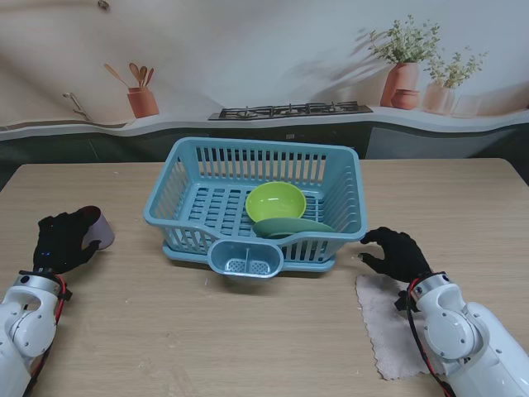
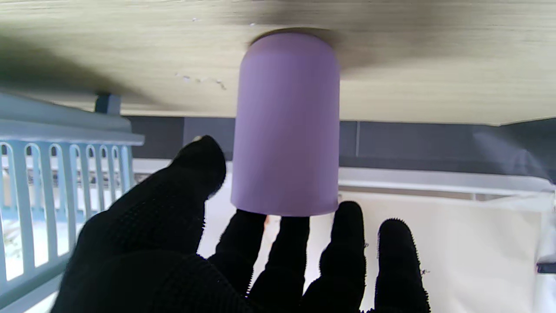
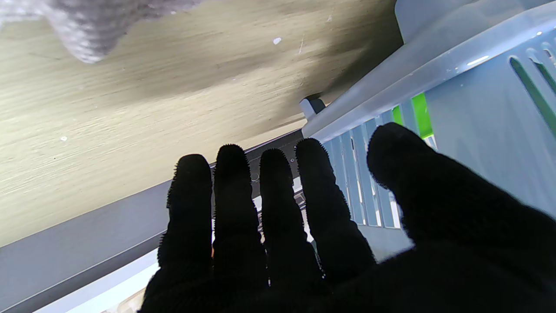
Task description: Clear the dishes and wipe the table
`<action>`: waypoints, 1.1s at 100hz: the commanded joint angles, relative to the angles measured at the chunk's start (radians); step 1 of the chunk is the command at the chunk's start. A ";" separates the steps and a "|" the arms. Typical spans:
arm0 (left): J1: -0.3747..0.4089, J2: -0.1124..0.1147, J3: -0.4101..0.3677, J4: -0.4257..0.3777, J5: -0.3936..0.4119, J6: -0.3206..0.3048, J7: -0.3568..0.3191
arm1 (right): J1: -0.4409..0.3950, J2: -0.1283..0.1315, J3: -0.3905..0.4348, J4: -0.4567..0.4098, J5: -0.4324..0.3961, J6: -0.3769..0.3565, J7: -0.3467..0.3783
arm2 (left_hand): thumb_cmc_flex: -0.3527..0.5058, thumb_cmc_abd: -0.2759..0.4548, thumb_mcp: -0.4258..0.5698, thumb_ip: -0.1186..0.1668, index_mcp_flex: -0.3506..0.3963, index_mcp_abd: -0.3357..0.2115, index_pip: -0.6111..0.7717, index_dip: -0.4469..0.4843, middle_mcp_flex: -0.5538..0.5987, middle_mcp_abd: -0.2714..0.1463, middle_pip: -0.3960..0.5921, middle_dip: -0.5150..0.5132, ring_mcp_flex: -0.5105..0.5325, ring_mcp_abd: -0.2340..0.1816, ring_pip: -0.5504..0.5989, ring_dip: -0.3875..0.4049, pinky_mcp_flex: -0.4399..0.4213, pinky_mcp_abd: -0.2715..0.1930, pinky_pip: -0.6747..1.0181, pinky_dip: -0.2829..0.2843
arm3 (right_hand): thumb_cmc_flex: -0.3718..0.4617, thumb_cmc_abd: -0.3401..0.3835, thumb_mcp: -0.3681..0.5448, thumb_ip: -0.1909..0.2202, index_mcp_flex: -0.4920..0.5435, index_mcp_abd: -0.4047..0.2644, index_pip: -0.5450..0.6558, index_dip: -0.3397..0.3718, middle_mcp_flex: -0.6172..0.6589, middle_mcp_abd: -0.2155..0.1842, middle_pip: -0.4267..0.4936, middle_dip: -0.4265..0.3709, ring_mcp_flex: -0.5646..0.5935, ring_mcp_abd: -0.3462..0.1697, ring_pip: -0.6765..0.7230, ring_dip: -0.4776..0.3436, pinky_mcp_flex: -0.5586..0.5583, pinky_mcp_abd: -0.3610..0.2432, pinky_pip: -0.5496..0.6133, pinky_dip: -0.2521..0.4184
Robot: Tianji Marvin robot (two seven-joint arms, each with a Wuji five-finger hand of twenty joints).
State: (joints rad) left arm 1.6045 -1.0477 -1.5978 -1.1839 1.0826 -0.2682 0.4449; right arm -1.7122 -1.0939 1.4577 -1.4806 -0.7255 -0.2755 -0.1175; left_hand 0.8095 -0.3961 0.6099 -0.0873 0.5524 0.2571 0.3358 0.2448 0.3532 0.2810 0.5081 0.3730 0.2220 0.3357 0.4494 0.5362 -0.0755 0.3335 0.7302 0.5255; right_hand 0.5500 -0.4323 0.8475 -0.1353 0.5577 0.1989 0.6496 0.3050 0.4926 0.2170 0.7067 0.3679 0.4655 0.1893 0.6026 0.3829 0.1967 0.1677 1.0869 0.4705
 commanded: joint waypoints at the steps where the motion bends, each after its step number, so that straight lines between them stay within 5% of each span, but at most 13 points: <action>1: -0.006 0.000 0.005 0.002 -0.001 0.007 -0.016 | -0.006 0.000 -0.001 -0.006 -0.002 0.000 0.012 | 0.048 0.043 -0.033 0.016 0.019 0.011 0.009 0.007 0.015 0.033 0.000 0.002 0.017 0.020 0.021 0.005 -0.016 0.011 0.042 -0.025 | 0.001 -0.001 -0.003 0.014 0.025 -0.003 -0.005 0.009 0.011 -0.011 -0.006 -0.010 -0.017 -0.020 -0.013 -0.007 -0.016 -0.022 0.004 0.013; 33: -0.018 0.005 0.023 0.008 0.008 0.028 -0.037 | -0.006 0.000 0.001 -0.006 -0.002 -0.001 0.009 | 0.173 0.108 -0.151 0.017 0.086 0.008 0.053 0.035 0.100 0.057 0.018 0.013 0.081 0.071 0.085 0.031 0.012 0.056 0.157 -0.049 | 0.003 -0.001 -0.005 0.014 0.026 -0.003 -0.004 0.010 0.011 -0.011 -0.006 -0.010 -0.016 -0.020 -0.014 -0.007 -0.014 -0.014 0.005 0.014; 41: -0.019 0.006 0.028 0.010 0.011 0.036 -0.039 | -0.007 0.000 0.001 -0.007 -0.001 -0.002 0.010 | 0.249 0.111 -0.229 0.011 0.117 0.003 0.068 0.056 0.136 0.066 0.025 0.018 0.106 0.094 0.109 0.043 0.022 0.075 0.191 -0.056 | 0.002 0.000 -0.005 0.014 0.026 -0.004 -0.003 0.010 0.012 -0.011 -0.006 -0.010 -0.016 -0.020 -0.013 -0.007 -0.015 -0.013 0.005 0.014; 52: -0.022 0.007 0.033 0.013 0.017 0.046 -0.040 | -0.007 -0.001 0.002 -0.007 0.000 -0.002 0.009 | 0.359 0.129 -0.363 0.037 0.153 -0.003 0.088 0.070 0.187 0.076 0.031 0.022 0.146 0.124 0.137 0.055 0.048 0.103 0.232 -0.039 | 0.002 -0.001 -0.004 0.015 0.026 -0.003 -0.004 0.010 0.011 -0.011 -0.007 -0.010 -0.016 -0.020 -0.014 -0.007 -0.015 -0.014 0.004 0.014; 94: -0.039 0.008 0.062 0.033 0.011 0.086 -0.053 | -0.007 -0.002 0.004 -0.007 0.003 -0.003 0.006 | 0.479 0.147 -0.424 0.054 0.222 -0.003 0.122 0.082 0.280 0.106 0.047 0.028 0.240 0.186 0.220 0.083 0.159 0.188 0.382 0.056 | 0.002 0.000 -0.006 0.015 0.026 -0.004 -0.003 0.010 0.012 -0.012 -0.007 -0.010 -0.016 -0.021 -0.015 -0.008 -0.015 -0.009 0.004 0.015; 110: -0.049 0.009 0.070 0.048 0.013 0.081 -0.042 | -0.007 -0.002 0.005 -0.007 0.004 -0.004 0.005 | 0.481 0.112 -0.318 0.046 0.262 0.019 0.155 0.084 0.359 0.141 0.056 0.082 0.322 0.215 0.288 0.102 0.259 0.202 0.458 0.112 | 0.001 0.001 -0.007 0.015 0.025 -0.005 -0.003 0.010 0.011 -0.011 -0.007 -0.010 -0.015 -0.021 -0.015 -0.007 -0.014 -0.009 0.004 0.016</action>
State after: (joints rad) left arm 1.5642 -1.0422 -1.5328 -1.1456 1.0952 -0.1853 0.4057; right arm -1.7135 -1.0946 1.4611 -1.4823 -0.7209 -0.2761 -0.1219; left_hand 1.1904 -0.2886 0.2412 -0.0649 0.7660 0.2567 0.4693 0.3250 0.6722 0.3641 0.5521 0.4158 0.5100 0.5117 0.7077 0.6156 0.1510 0.4974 1.1357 0.5989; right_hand 0.5501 -0.4323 0.8475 -0.1353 0.5577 0.1989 0.6496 0.3051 0.4926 0.2170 0.7067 0.3679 0.4655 0.1893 0.6026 0.3829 0.1963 0.1677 1.0866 0.4707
